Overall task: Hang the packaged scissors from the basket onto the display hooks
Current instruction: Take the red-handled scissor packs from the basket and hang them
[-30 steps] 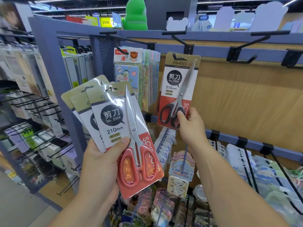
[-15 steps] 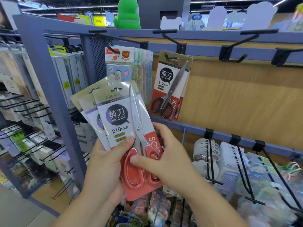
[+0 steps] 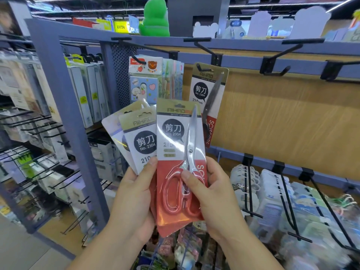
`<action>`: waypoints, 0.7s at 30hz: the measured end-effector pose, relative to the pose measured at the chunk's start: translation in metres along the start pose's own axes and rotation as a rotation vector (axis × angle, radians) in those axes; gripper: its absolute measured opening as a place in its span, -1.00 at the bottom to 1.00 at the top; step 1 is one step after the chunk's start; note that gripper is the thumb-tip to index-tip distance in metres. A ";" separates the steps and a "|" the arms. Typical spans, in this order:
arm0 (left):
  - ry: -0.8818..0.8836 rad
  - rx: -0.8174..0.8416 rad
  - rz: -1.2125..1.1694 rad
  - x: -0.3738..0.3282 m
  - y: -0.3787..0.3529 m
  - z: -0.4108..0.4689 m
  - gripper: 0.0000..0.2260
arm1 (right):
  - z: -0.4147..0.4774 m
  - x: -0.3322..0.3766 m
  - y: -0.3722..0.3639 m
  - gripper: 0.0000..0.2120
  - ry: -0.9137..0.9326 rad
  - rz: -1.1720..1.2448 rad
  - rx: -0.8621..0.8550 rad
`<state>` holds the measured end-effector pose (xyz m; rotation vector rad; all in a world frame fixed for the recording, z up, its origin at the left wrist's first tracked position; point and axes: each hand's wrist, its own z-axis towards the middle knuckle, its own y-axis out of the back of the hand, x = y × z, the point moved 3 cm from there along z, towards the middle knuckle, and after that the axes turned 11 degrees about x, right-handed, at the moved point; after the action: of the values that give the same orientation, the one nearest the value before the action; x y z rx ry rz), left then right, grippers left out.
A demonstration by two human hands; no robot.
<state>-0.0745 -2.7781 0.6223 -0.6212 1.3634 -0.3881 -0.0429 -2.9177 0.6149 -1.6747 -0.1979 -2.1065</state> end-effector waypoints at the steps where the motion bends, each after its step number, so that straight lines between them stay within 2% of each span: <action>1: 0.001 -0.011 0.005 0.000 0.001 0.000 -0.75 | -0.001 -0.001 0.000 -0.59 0.001 -0.001 0.010; 9: -0.078 -0.114 0.124 -0.001 0.007 0.000 -0.85 | -0.007 -0.008 0.001 -0.75 -0.008 -0.015 0.041; 12: -0.111 -0.139 0.155 -0.003 0.010 0.001 -0.82 | -0.008 -0.006 0.004 -0.76 -0.011 -0.031 0.052; 21: -0.176 -0.239 0.146 -0.012 0.029 0.012 -0.86 | -0.003 0.026 0.011 -0.79 0.139 -0.162 0.079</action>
<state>-0.0675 -2.7465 0.6146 -0.7296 1.2859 -0.0512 -0.0454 -2.9354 0.6374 -1.5054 -0.3793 -2.2914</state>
